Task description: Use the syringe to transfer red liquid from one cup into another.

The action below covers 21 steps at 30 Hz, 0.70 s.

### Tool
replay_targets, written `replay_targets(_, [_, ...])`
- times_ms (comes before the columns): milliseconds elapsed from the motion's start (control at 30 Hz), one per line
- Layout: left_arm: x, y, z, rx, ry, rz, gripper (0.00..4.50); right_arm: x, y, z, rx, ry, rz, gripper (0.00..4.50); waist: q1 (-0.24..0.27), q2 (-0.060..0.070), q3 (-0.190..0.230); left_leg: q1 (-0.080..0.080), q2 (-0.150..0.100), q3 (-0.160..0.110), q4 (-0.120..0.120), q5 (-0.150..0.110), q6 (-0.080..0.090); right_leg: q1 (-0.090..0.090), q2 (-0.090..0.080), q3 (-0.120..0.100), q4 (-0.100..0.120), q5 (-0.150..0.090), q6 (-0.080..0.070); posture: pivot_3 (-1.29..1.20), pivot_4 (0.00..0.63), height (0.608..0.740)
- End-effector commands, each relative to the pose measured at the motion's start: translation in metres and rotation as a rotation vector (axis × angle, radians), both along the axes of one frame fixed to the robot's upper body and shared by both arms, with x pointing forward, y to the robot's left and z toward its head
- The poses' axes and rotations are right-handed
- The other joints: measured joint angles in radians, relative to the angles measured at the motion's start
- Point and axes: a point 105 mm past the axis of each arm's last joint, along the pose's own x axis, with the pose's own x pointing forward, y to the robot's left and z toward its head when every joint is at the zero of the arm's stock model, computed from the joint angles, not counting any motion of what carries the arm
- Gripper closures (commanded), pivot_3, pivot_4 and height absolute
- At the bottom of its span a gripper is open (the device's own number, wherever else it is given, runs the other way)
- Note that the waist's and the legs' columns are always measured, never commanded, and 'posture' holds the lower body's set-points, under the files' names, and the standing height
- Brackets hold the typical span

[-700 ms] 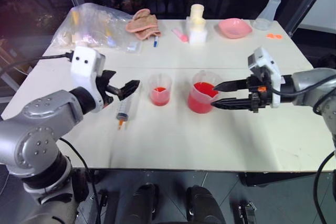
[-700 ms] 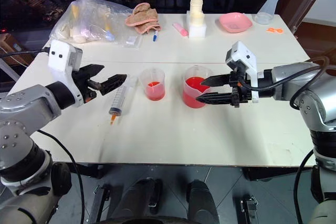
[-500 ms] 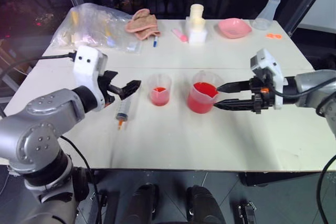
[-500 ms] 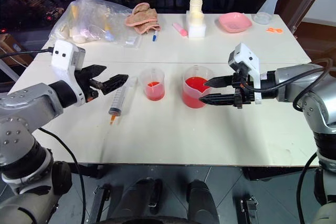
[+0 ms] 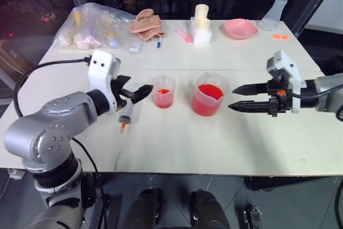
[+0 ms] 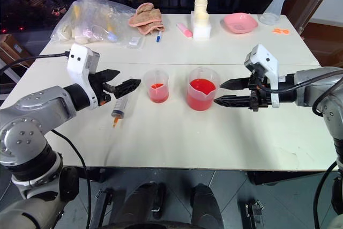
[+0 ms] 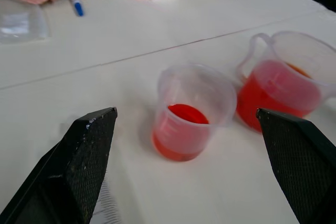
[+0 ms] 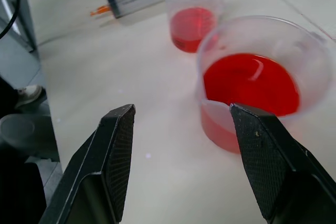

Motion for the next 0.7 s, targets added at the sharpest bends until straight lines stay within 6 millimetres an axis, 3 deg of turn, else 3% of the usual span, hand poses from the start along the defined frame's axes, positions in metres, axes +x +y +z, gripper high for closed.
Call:
replay_targets(33, [0.000,0.000,0.005,-0.001,-0.039,-0.012,0.02,-0.001,-0.006,0.010,0.016,-0.023,-0.029,1.51,0.002,0.000,0.000,0.000,0.000,0.000,0.000,0.000,0.000,0.000,0.000,0.000,0.000,0.000,0.000,0.00,0.150,0.740])
replay_targets(267, [-0.001,-0.003,0.002,-0.004,-0.031,-0.027,0.02,-0.008,-0.011,0.000,-0.002,-0.007,-0.041,1.51,0.003,0.000,0.000,0.000,0.000,0.000,0.000,0.000,0.000,0.000,0.000,0.000,0.000,0.000,0.000,0.00,0.150,0.740])
replay_targets(533, [0.005,-0.006,0.002,0.000,0.001,-0.040,0.02,-0.012,-0.003,0.003,0.021,-0.030,-0.040,1.51,0.002,0.000,0.000,0.000,0.000,0.000,0.000,0.000,0.000,0.000,0.000,0.000,0.000,0.000,0.000,0.00,0.150,0.740])
replay_targets(700, [0.031,0.001,0.035,0.016,-0.073,0.093,0.02,-0.009,-0.002,0.002,0.021,-0.036,-0.049,1.51,0.004,0.000,0.000,0.000,0.000,0.000,0.000,0.000,0.000,0.001,0.000,0.000,0.000,0.000,0.000,0.00,0.150,0.740])
